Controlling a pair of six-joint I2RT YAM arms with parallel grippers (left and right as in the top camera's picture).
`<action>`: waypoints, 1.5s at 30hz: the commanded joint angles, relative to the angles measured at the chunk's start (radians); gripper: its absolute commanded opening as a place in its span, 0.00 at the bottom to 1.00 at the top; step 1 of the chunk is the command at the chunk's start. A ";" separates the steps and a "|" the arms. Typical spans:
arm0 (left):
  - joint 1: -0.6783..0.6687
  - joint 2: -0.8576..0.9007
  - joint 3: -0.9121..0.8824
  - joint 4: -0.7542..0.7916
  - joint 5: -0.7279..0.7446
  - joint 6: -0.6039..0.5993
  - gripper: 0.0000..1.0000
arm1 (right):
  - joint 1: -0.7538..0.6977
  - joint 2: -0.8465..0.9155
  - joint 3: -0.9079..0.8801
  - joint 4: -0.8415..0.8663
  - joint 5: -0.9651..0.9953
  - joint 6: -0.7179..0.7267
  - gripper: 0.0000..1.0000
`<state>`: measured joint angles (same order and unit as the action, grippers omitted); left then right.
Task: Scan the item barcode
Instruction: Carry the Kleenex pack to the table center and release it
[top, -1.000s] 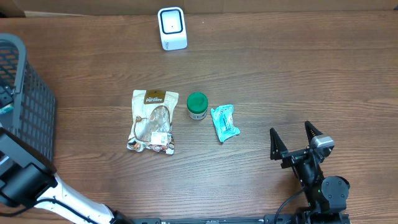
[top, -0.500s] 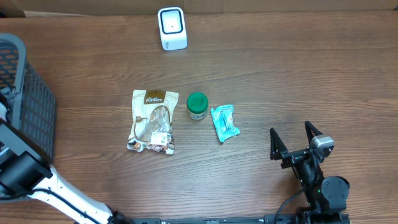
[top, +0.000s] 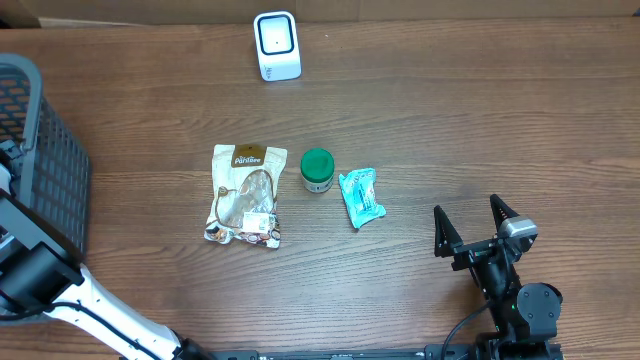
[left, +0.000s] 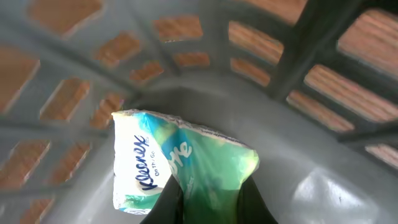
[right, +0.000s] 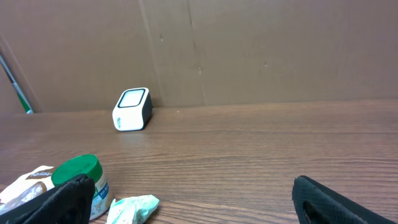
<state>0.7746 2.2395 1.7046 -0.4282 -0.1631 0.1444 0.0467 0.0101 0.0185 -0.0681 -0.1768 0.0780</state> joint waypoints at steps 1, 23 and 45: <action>0.000 -0.066 -0.018 -0.075 0.000 -0.130 0.04 | 0.005 -0.007 -0.011 0.006 -0.001 -0.001 1.00; -0.379 -0.924 -0.022 -0.679 0.492 -0.358 0.04 | 0.005 -0.007 -0.011 0.006 -0.001 -0.001 1.00; -1.317 -0.382 -0.235 -0.603 0.283 -0.354 0.04 | 0.005 -0.007 -0.011 0.006 -0.001 -0.001 1.00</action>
<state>-0.5125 1.8294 1.4738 -1.0630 0.1764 -0.2554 0.0467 0.0101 0.0185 -0.0689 -0.1768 0.0780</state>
